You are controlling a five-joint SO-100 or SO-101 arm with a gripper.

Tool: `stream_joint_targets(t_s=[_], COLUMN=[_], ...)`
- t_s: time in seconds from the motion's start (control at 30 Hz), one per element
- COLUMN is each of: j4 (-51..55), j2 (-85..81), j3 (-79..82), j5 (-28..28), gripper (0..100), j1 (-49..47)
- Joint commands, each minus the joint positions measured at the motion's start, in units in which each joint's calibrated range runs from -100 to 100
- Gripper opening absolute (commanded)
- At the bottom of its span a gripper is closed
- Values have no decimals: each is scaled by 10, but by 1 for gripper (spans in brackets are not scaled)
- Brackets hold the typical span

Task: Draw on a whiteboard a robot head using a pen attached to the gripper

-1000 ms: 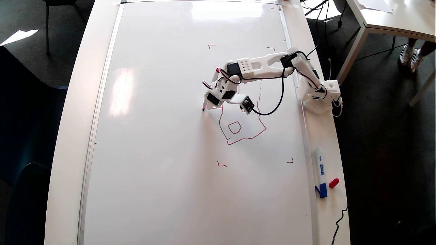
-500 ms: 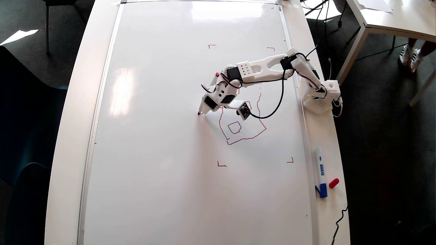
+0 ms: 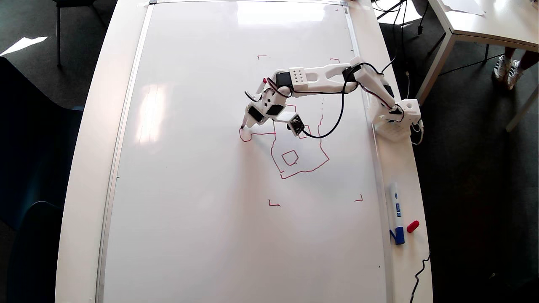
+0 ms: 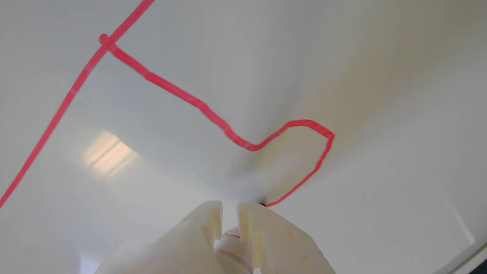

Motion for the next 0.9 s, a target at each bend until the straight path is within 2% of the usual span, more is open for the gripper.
stream_joint_targets(t_s=[0.0,0.23,0.6,0.87], j4=[34,66,57,56], j2=[-6,-7,-52,-57], j3=[4,5,82,82], j5=[6,6,1,-19], gripper=[1,1,1,1], j1=[8,0,-23,-39])
